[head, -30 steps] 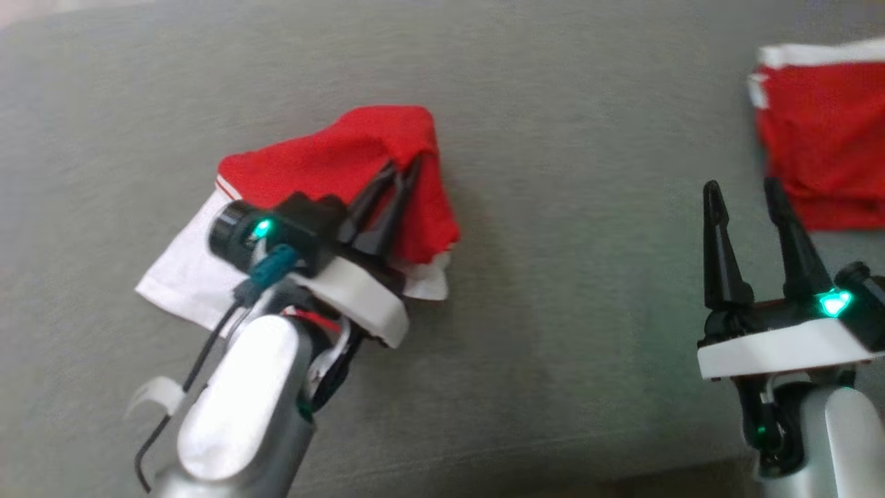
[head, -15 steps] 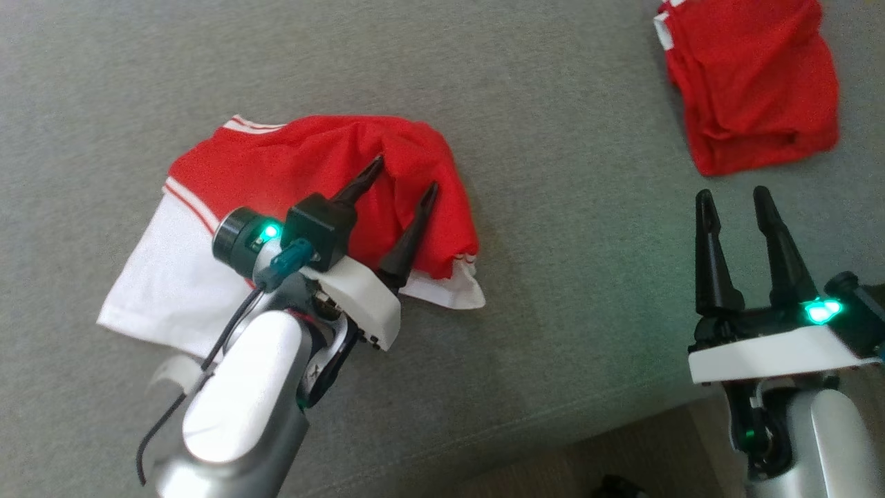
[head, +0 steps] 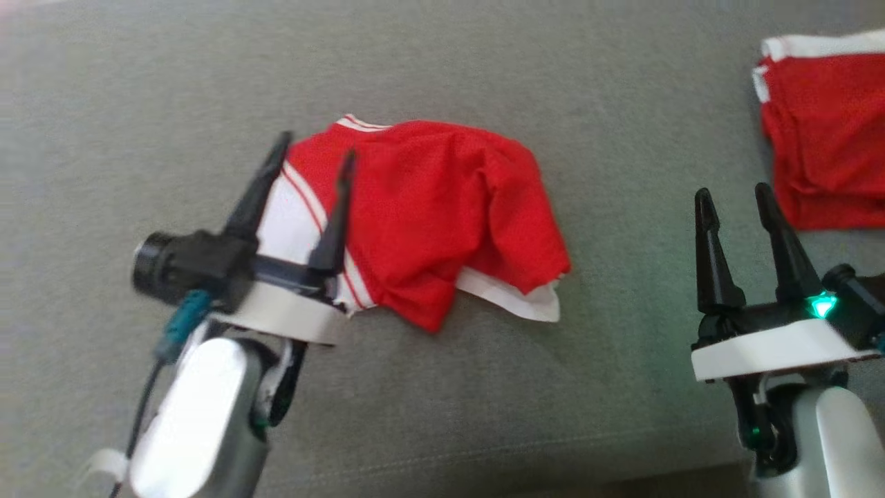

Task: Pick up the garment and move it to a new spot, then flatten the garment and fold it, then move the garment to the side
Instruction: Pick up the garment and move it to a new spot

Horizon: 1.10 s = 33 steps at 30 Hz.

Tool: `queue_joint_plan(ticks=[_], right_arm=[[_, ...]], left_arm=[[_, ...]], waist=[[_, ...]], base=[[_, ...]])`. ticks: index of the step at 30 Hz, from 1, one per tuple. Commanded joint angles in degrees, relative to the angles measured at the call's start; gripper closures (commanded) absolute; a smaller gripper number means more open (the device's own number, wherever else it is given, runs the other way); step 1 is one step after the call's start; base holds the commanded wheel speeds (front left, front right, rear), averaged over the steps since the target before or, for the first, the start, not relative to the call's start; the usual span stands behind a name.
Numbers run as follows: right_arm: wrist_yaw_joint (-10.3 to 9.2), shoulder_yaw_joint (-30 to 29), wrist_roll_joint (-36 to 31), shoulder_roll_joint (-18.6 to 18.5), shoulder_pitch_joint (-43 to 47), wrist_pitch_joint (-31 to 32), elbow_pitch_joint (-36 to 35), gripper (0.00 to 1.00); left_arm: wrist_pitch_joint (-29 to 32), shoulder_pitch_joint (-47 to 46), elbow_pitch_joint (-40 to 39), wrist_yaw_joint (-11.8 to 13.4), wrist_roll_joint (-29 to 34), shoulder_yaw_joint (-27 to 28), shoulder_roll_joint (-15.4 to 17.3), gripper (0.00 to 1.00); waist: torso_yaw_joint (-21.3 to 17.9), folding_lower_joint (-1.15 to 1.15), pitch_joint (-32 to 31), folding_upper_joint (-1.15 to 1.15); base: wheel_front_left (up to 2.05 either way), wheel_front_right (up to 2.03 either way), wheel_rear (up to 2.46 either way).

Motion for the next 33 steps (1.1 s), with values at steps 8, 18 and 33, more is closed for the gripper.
queue_joint_plan(ticks=[8,18,33], right_arm=[[0.22,0.8,-1.6,-0.3,-0.2,2.5,-3.2,0.00],[0.22,0.3,-1.9,-0.3,3.7,4.0,-3.0,0.00],[0.22,0.5,-2.0,-0.3,6.5,5.5,-4.0,0.00]], left_arm=[[-2.1,4.4,-0.3,3.1,-3.8,9.4,3.2,0.00],[-2.5,10.3,0.8,3.1,-5.3,10.9,3.8,0.00],[-1.2,14.5,-0.6,4.6,-5.5,10.2,4.3,0.00]], waist=[[5.6,0.00,-4.0,0.00],[6.3,0.00,-7.9,0.00],[5.8,0.00,-10.3,0.00]], base=[[0.00,0.00,0.00],[0.00,0.00,0.00],[0.00,0.00,0.00]])
